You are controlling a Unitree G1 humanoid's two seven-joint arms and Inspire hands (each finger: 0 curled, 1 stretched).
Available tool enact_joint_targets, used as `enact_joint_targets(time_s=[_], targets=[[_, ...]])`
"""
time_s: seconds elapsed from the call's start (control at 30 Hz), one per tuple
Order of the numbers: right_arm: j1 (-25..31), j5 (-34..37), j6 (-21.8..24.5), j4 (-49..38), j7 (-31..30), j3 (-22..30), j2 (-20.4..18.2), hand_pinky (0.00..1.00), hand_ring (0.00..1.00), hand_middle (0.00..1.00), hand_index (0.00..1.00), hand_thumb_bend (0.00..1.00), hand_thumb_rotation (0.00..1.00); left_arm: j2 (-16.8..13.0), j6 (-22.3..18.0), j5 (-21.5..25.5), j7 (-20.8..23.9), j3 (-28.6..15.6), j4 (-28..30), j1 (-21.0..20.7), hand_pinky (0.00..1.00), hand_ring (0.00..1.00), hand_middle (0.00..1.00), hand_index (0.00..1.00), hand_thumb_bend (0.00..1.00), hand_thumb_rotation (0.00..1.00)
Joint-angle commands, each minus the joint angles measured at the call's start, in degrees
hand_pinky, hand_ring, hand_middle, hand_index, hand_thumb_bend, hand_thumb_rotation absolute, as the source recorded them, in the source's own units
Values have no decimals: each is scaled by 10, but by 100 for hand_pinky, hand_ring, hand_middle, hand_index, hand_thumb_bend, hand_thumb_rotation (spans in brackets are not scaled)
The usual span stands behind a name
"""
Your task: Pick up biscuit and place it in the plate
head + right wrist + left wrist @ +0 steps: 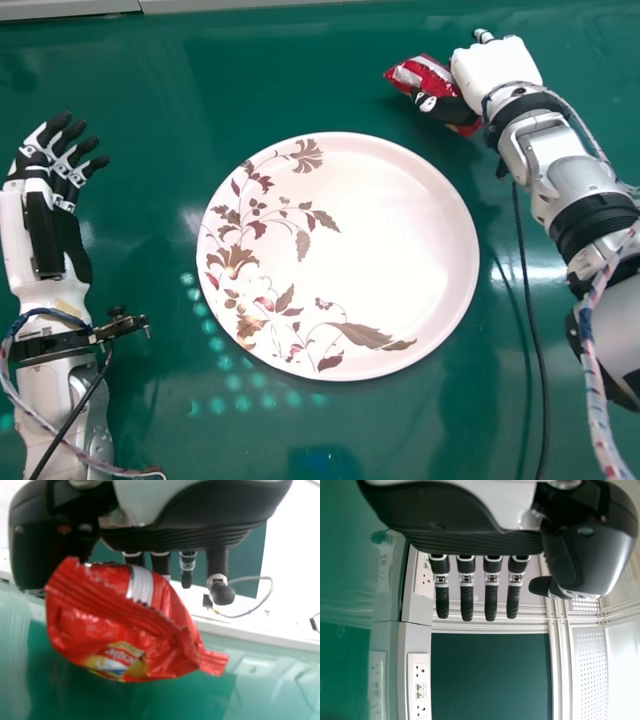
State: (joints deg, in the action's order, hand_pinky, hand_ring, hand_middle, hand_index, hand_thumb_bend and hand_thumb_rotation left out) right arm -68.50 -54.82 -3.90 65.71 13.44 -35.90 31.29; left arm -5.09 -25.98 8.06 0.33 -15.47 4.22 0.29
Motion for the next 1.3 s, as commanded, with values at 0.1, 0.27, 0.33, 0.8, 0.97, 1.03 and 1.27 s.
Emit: enact_joint_targets(time_s=[0.1,0.27,0.33,0.8,0.97,1.03,1.27], targets=[[-8,18,-11,-43,-5,20,27,9,15,44,48,52,0,-5,-46,-11,7,-8,-130,-65,63,72,75,76,18,4],[22,26,-15,-155,-29,46,64,11,16,47,48,52,0,-13,-97,-27,15,-7,-251,-122,55,66,69,69,30,9],[48,34,-17,-236,-47,68,85,9,13,40,48,51,0,-14,-104,-30,18,-5,-262,-125,55,67,69,70,29,10],[211,67,31,-661,-251,185,108,4,8,42,48,52,0,-20,-141,-37,22,2,-324,-149,55,66,68,69,32,11],[268,81,24,-736,-285,197,97,6,10,41,48,52,0,-22,-144,-40,25,4,-330,-154,55,65,68,69,32,12],[287,87,22,-760,-312,195,95,7,12,45,48,52,0,-22,-146,-34,21,3,-333,-156,55,65,68,69,32,11],[370,81,-5,-800,-327,185,76,8,12,39,48,51,0,-24,-148,-27,12,2,-335,-162,54,65,68,68,32,11]])
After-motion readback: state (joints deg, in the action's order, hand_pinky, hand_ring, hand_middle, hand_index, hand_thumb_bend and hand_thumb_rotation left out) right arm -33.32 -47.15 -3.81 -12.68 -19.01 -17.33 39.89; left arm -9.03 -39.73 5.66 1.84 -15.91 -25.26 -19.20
